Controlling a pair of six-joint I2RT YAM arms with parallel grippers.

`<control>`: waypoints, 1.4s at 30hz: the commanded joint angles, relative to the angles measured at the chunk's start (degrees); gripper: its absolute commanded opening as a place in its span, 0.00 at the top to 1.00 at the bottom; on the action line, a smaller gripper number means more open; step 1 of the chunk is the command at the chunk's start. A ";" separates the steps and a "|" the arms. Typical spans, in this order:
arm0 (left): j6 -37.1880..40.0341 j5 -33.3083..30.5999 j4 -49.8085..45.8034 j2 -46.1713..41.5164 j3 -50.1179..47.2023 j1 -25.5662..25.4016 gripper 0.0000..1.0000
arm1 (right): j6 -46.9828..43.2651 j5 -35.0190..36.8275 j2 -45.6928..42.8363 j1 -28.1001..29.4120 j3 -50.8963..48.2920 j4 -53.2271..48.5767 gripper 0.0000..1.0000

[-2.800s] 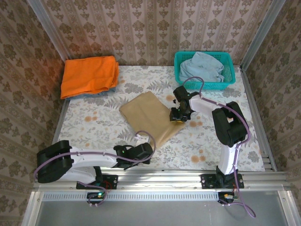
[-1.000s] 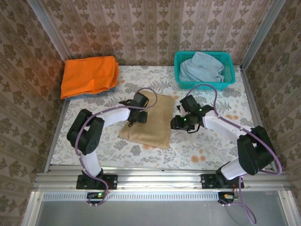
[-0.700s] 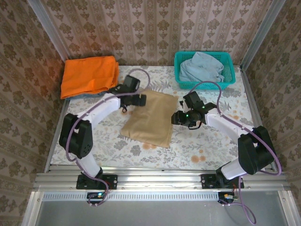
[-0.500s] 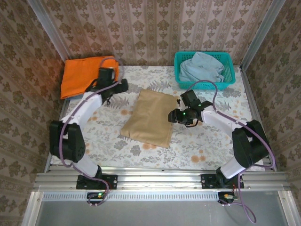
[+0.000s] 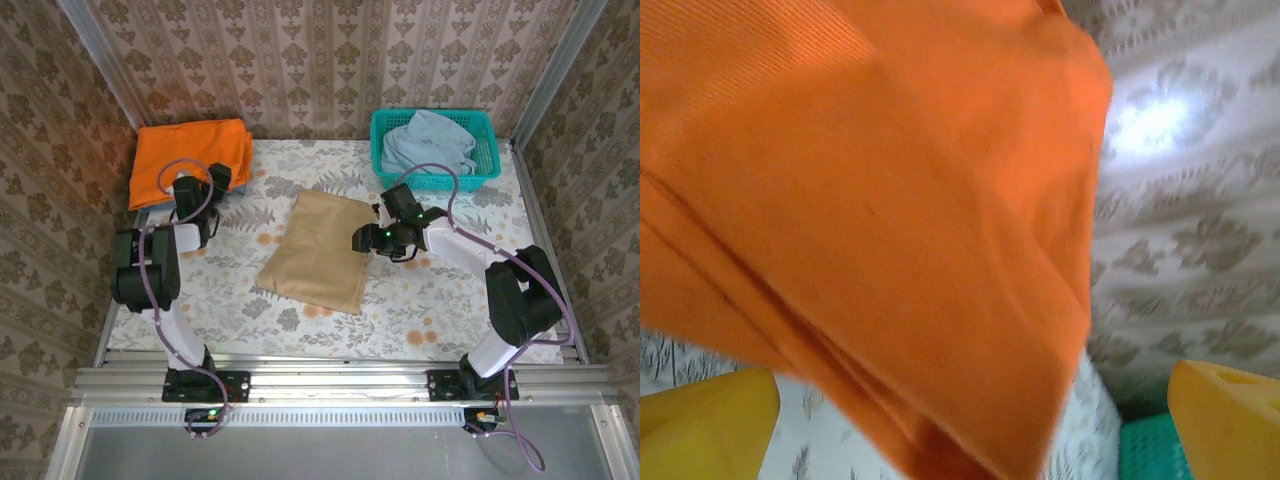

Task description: Fold and stack the trousers

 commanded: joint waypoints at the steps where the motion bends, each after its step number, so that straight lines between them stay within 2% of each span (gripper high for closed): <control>1: -12.51 1.83 17.22 5.86 -0.22 1.25 0.00 | -1.43 0.21 0.69 -0.89 0.41 -0.40 0.35; 10: -15.86 0.44 18.66 15.12 2.95 1.99 0.00 | -1.26 0.03 1.63 -2.32 0.54 -0.36 0.35; 12: -15.45 -0.10 16.28 16.11 4.07 2.04 0.05 | -1.17 0.11 1.57 -2.39 0.51 -0.34 0.35; 14: -14.76 -0.88 13.68 16.50 4.90 2.08 0.19 | -1.16 0.18 1.64 -2.62 0.45 -0.32 0.35; 16: -14.58 -0.49 12.05 17.09 5.90 2.17 0.47 | -1.14 0.15 1.39 -2.86 0.21 -0.25 0.35; 18: -14.93 0.10 12.34 17.50 6.04 2.29 0.69 | -1.16 0.15 1.37 -2.98 0.03 -0.09 0.36; 20: -14.90 0.07 13.38 17.52 5.45 2.37 0.84 | -1.13 0.20 1.34 -3.13 -0.15 0.03 0.36; 23: -14.21 0.61 13.67 16.88 4.34 2.70 1.00 | -1.23 0.11 1.30 -3.09 -0.19 0.10 0.36; 29: -12.23 -1.51 15.56 12.02 -2.61 1.97 1.00 | -1.30 -0.02 0.42 -3.29 -0.73 0.31 0.36; 33: -13.32 -3.53 17.70 9.39 -8.58 -1.24 1.00 | -1.06 -0.16 -0.27 -3.57 -1.24 0.81 0.37; 38: -17.26 -8.49 24.88 9.64 -16.14 -9.65 1.00 | -0.82 -0.11 -1.24 -3.62 -1.90 1.04 0.37; 42: -21.63 -14.85 33.11 12.18 -23.67 -17.30 1.00 | -0.77 0.41 -2.93 -3.61 -2.34 0.73 0.37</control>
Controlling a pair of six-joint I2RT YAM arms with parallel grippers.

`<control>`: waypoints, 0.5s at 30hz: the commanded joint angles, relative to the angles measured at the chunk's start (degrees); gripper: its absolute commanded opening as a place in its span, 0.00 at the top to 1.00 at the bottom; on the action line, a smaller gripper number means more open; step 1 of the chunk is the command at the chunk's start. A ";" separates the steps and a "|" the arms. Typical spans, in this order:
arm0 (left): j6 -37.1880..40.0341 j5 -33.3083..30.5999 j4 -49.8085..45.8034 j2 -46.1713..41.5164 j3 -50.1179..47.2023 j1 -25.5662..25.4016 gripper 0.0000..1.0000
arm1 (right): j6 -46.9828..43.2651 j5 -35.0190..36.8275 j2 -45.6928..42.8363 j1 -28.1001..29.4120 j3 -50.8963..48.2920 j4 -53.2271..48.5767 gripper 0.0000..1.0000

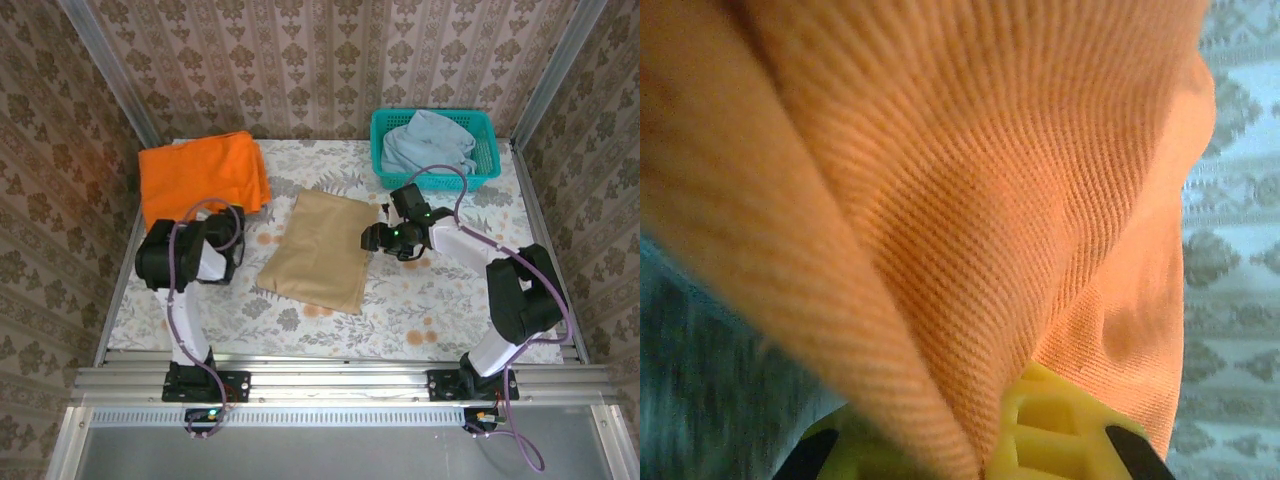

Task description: Fold and stack the trousers

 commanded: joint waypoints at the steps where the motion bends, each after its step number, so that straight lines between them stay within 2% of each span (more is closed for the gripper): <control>1: -4.56 -1.61 1.01 3.14 -6.69 -7.13 1.00 | -0.64 0.66 -2.95 -0.27 -0.62 -0.06 0.37; 4: -4.46 -4.71 1.06 1.76 -10.09 -11.24 1.00 | -0.63 1.73 -3.27 -0.21 0.16 -0.60 0.37; 8: -2.61 -5.33 0.93 -2.27 -12.28 -12.23 1.00 | -0.60 2.98 -1.91 0.38 3.02 -1.25 0.37; 9: -2.29 -4.98 0.61 -3.16 -12.32 -12.37 0.95 | -0.79 3.64 -1.04 0.67 4.55 -2.04 0.37; 12: -3.09 -4.35 0.56 -4.09 -13.11 -12.46 0.37 | -2.80 7.38 3.08 2.26 10.43 -4.32 0.36; 13: -3.33 -4.17 0.52 -4.28 -13.70 -12.04 0.10 | -3.64 8.88 5.44 2.57 13.61 -5.70 0.37; 14: -3.51 -3.54 0.72 -4.60 -14.30 -11.48 0.00 | -4.44 9.94 7.55 2.65 16.27 -7.01 0.37; 15: -2.89 -1.91 0.86 -5.50 -14.82 -10.58 0.00 | -5.34 11.56 10.24 2.71 19.21 -8.39 0.37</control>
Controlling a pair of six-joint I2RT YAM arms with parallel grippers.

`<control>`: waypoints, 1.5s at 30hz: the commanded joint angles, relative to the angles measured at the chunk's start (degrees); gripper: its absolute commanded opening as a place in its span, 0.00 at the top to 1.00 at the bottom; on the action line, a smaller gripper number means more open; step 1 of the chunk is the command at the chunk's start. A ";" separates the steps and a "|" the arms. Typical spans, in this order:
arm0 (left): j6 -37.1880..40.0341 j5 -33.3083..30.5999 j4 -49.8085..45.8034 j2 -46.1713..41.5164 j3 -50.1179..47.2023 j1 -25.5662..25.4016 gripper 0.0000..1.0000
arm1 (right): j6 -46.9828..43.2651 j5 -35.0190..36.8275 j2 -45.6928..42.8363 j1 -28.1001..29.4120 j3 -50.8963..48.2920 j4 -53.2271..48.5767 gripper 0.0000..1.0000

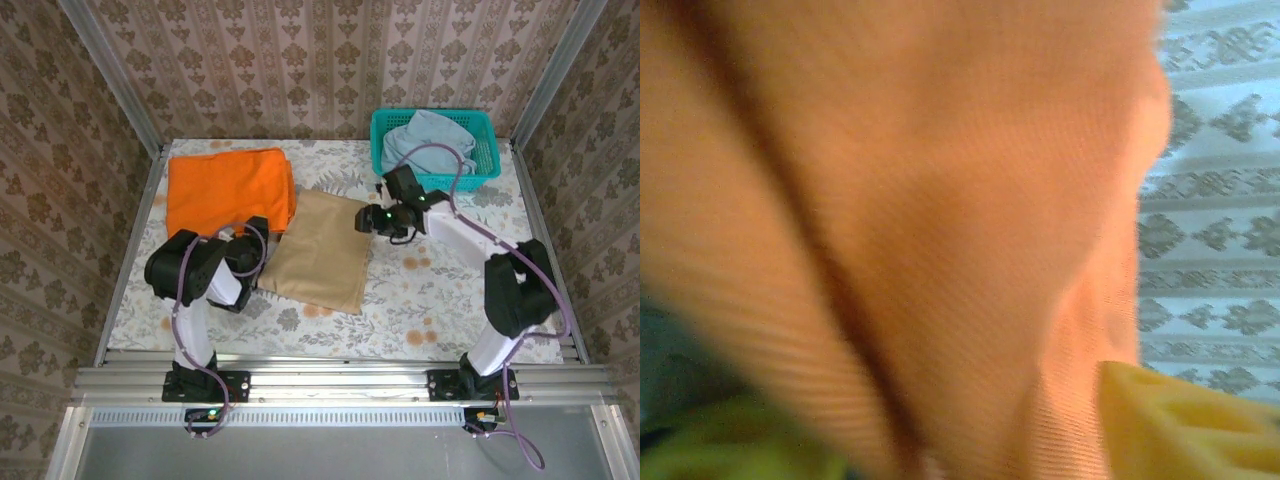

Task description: Fold and stack the trousers

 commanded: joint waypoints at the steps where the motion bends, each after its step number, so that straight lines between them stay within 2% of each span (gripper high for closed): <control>1: 1.20 4.10 -7.98 -1.21 -3.71 1.85 0.00 | -4.08 7.42 7.35 0.71 8.56 -6.37 0.37; 3: 3.57 5.13 -8.22 -5.38 -5.70 2.77 0.00 | -5.90 8.31 12.19 0.73 14.63 -9.02 0.38; 6: 6.67 7.00 -15.94 -15.08 -7.87 4.06 0.00 | -7.10 8.74 20.73 0.76 24.75 -13.89 0.42; 8: 9.34 6.55 -22.12 -22.66 -9.47 4.18 0.00 | -7.39 7.82 25.39 0.84 30.29 -16.36 0.53; 9: 10.35 6.02 -26.55 -27.52 -10.33 4.16 0.00 | -7.59 7.40 27.57 0.84 32.73 -17.18 0.64; 10: 11.45 5.46 -32.18 -32.71 -10.76 4.09 0.00 | -7.70 7.29 29.48 0.79 34.76 -17.98 0.79; 12: 15.01 4.18 -47.24 -44.62 -9.67 3.84 0.00 | -7.64 7.28 33.03 0.83 38.40 -20.44 0.93; 14: 17.97 1.04 -68.22 -56.68 -5.79 2.23 0.00 | -7.70 7.48 34.95 1.12 39.98 -22.25 0.95; 16: 21.49 -4.57 -86.85 -66.37 -0.84 -1.54 0.00 | -7.14 8.25 34.86 1.45 37.89 -21.71 0.95; 18: 22.86 -6.58 -97.63 -72.22 1.29 -4.92 0.00 | -6.88 8.67 33.56 1.64 34.41 -20.83 0.95; 20: 21.40 -5.29 -104.10 -74.49 1.52 -8.50 0.00 | -6.68 9.82 31.45 1.58 29.90 -19.31 0.96; 23: 17.00 -2.80 -105.96 -73.38 -1.00 -14.43 0.00 | -6.43 10.99 26.50 1.73 21.39 -16.29 1.00; 25: 11.41 -5.14 -103.65 -72.19 -3.64 -21.18 0.01 | -5.80 12.11 20.45 2.30 12.34 -11.06 1.00; 27: 9.57 -9.55 -100.84 -70.56 -4.67 -27.30 0.00 | -4.35 12.92 16.69 2.29 6.35 -9.91 1.00; 29: 9.50 -10.80 -99.95 -67.51 -4.15 -29.17 0.00 | -2.24 12.25 12.86 2.50 0.26 -8.03 1.00; 32: 12.11 -8.98 -94.60 -62.92 -4.43 -28.08 0.00 | 0.01 11.22 7.34 3.46 -8.38 -5.55 1.00; 34: 14.07 -6.45 -92.10 -59.80 -4.75 -25.05 0.00 | 1.02 9.08 4.15 3.89 -13.83 -4.39 1.00; 39: 24.64 4.60 -84.74 -52.83 -4.90 -12.71 0.03 | 5.43 1.42 -2.85 6.07 -24.46 0.18 1.00; 42: 32.26 9.04 -90.16 -50.45 -0.18 -7.22 0.05 | 12.30 -8.04 -7.19 8.01 -30.83 6.88 1.00; 45: 38.33 8.17 -97.78 -50.41 4.85 -6.21 0.06 | 14.21 -9.61 -12.03 9.58 -31.45 6.11 1.00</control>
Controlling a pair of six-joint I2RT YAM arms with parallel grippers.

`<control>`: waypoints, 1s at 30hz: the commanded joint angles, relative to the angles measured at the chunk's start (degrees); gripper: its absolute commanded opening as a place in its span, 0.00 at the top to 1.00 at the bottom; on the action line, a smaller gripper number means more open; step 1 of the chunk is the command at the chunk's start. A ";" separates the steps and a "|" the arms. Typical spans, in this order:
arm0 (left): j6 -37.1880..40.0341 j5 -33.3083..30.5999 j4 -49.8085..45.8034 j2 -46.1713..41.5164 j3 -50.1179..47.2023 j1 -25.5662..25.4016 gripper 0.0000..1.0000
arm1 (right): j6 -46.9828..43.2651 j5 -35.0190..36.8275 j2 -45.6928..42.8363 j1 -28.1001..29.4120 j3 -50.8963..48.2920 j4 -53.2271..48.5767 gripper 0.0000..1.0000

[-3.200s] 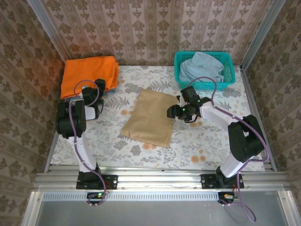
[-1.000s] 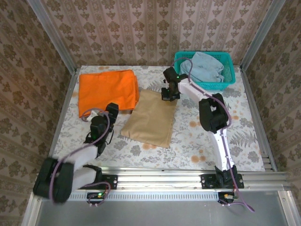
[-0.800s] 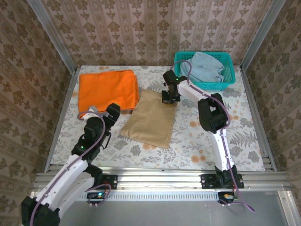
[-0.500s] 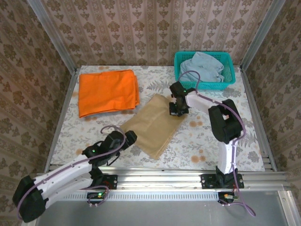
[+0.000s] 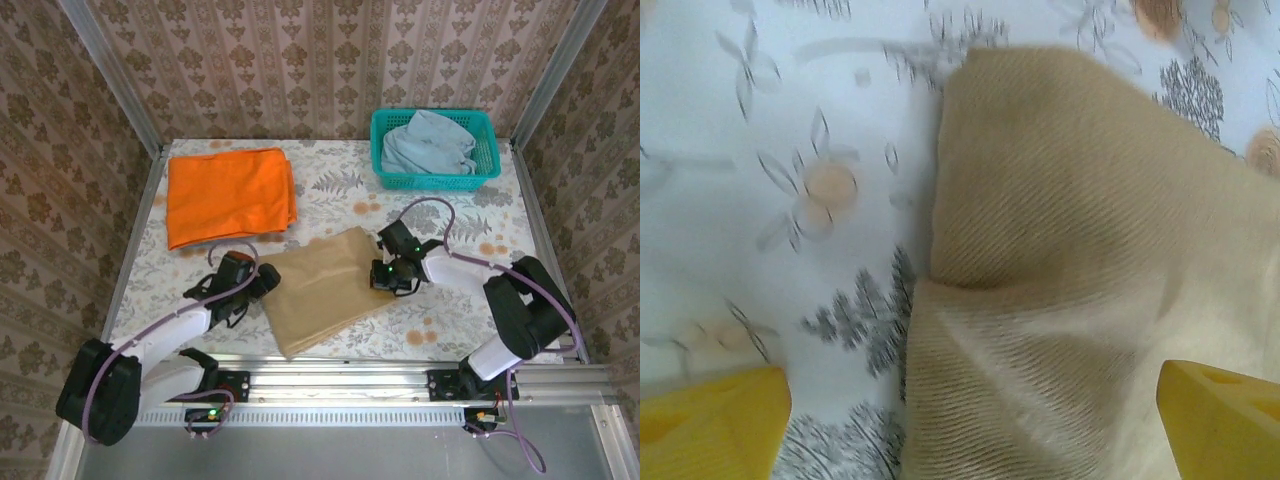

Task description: Fold and stack the trousers

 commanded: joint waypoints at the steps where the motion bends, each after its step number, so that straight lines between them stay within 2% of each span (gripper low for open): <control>1: 11.51 0.67 -8.32 -0.52 5.98 1.02 0.06 | 5.24 -8.05 -3.55 1.54 -1.91 -2.41 0.99; 5: 16.82 -1.21 -16.21 -2.02 10.51 1.20 0.04 | 1.25 -11.71 -6.01 0.30 2.72 -6.50 0.87; 9: 17.69 -0.58 -20.37 -2.45 11.73 0.52 0.06 | -4.81 -4.73 -4.90 -2.59 8.20 -10.86 0.59; 11: 17.10 0.51 -20.50 -2.35 10.87 -0.35 0.07 | -7.27 0.67 -3.41 -3.74 9.74 -12.85 0.41; 12: 17.09 1.21 -20.78 -2.02 10.54 -0.75 0.07 | -8.49 3.98 -2.13 -4.21 10.89 -13.31 0.36; 16: 16.68 3.49 -19.90 -0.93 8.68 -3.02 0.10 | -10.10 7.04 3.22 -6.30 13.78 -13.73 0.31; 19: 16.18 5.08 -18.93 -0.18 7.40 -4.29 0.12 | -11.60 6.01 6.39 -6.86 14.74 -13.58 0.27; 22: 15.57 5.78 -18.45 0.64 5.84 -4.67 0.12 | -12.84 1.94 9.30 -6.91 14.42 -13.04 0.24; 27: 13.59 9.30 -10.61 1.09 0.73 -5.31 0.16 | -12.72 -5.41 9.80 -6.90 10.16 -7.74 0.29; 30: 14.44 10.67 -8.01 1.58 0.08 -5.31 0.20 | -13.02 -7.11 9.71 -6.90 8.48 -6.36 0.34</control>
